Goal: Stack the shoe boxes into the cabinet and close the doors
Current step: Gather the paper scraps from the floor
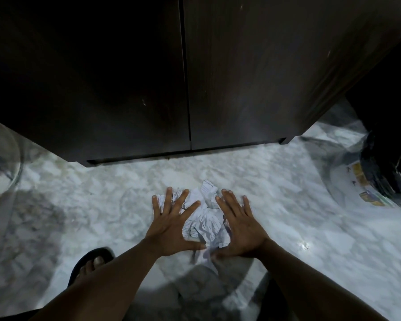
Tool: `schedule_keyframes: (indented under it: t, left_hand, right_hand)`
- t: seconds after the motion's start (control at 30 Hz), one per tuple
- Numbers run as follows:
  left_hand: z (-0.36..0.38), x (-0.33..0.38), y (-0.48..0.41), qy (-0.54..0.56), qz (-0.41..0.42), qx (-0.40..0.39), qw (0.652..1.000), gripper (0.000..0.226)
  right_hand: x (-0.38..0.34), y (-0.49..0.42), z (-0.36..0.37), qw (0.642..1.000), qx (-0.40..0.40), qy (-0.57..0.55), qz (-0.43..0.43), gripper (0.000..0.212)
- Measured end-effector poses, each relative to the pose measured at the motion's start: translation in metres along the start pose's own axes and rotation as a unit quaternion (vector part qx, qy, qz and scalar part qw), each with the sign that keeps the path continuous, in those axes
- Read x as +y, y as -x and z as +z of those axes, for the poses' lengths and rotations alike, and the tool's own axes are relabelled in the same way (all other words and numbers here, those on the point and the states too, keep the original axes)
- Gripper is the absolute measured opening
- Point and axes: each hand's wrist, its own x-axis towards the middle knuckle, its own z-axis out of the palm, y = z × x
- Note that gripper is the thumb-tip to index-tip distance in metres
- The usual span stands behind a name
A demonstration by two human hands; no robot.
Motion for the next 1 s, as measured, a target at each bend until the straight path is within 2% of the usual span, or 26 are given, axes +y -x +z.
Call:
schedule_keyframes:
  t: [0.1, 0.23, 0.37, 0.57, 0.63, 0.7, 0.83, 1.0]
  left_hand:
    - [0.001, 0.003, -0.001, -0.002, -0.011, 0.003, 1.000, 0.120]
    - [0.004, 0.006, -0.004, 0.002, -0.022, 0.011, 1.000, 0.116]
    - [0.005, 0.006, -0.005, 0.007, -0.027, 0.020, 0.999, 0.112]
    - [0.001, 0.003, -0.001, 0.065, -0.019, 0.036, 0.997, 0.087]
    - [0.000, 0.003, 0.000, 0.074, -0.022, 0.044, 0.996, 0.091]
    - [0.000, 0.005, -0.001, 0.086, -0.027, 0.047, 0.995, 0.096]
    - [0.001, 0.009, -0.003, 0.100, -0.041, 0.079, 0.991, 0.084]
    - [0.009, 0.008, -0.005, 0.073, -0.034, 0.103, 0.991, 0.077]
  right_hand:
    - [0.003, 0.006, -0.009, 0.999, -0.024, 0.010, -0.048, 0.148]
    - [-0.014, 0.006, -0.002, 0.993, -0.025, 0.082, -0.081, 0.142]
    - [-0.027, 0.001, 0.012, 0.997, -0.017, 0.071, -0.037, 0.135]
    - [-0.020, -0.005, 0.013, 0.999, 0.027, 0.014, 0.025, 0.107]
    - [-0.016, -0.010, 0.010, 0.999, 0.040, 0.008, 0.026, 0.104]
    - [-0.012, -0.015, 0.007, 0.999, 0.044, 0.009, 0.015, 0.107]
    - [-0.004, -0.028, 0.002, 0.997, 0.049, 0.044, -0.039, 0.120]
    - [0.008, -0.059, -0.011, 0.986, -0.026, 0.128, -0.107, 0.123]
